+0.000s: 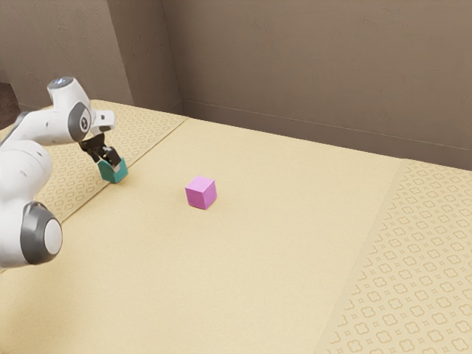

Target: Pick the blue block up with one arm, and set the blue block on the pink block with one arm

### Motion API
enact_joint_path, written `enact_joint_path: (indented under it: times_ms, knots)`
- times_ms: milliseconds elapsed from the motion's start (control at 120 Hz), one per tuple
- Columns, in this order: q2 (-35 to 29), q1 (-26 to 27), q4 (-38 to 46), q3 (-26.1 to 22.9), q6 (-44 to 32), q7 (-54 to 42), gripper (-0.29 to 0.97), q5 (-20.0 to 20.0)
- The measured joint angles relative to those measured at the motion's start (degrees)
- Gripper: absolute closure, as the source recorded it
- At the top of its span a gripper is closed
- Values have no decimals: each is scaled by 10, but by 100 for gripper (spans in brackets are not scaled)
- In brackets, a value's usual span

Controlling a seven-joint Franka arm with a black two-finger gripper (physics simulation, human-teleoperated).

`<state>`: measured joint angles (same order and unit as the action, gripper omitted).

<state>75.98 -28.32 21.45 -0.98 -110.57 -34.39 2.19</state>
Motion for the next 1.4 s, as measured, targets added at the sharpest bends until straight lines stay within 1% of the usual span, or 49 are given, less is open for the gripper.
enact_joint_path:
  times_ms: [433,708,942,1133,1192,1333,1400]
  knots:
    - [3,-1,0,-7,-15,2,1,5]
    - [-1,-1,8,-8,-17,3,16,9]
    - [-8,-1,22,-7,-17,3,24,9]
    - [-42,-2,78,-7,-23,5,27,8]
    - [-64,-2,114,-7,-31,7,28,8]
    - [-101,-2,162,-6,-45,9,29,8]
    - [-134,-2,195,-7,-52,10,30,9]
